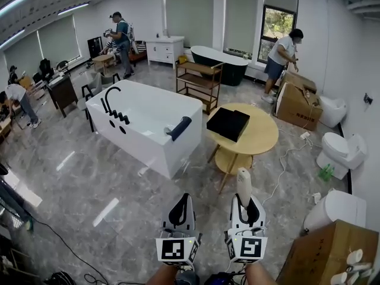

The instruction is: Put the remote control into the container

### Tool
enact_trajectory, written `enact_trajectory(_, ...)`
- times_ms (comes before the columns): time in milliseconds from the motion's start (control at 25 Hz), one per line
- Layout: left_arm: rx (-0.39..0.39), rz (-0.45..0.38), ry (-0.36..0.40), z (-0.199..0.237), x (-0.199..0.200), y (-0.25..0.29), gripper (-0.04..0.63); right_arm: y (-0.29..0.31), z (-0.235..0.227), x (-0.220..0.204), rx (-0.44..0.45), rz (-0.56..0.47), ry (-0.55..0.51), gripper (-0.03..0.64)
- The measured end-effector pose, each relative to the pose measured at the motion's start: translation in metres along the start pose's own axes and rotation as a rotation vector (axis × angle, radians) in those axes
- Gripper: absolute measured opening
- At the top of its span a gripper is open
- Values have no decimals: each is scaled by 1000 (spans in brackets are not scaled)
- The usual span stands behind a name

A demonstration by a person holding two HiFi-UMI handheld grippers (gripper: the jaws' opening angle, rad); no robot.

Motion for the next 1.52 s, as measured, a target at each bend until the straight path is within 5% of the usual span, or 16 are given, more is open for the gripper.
enact_trajectory(640,-57,-28,28,46,-1,76,15,73,11,-9,-51,-4,-19,130)
enact_trajectory(1520,6,-20,111,-13,-42,240,15,204,-112,-48,33,-8,36,130)
Point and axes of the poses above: the fingertips, and each gripper's own axes: y forward along the fingers, z to its left, x out of its top, the point moved 5 cm from there along -y, backward along the fingers, and after that the axes turned 3 degrees about -z, right-handed, at the moved point
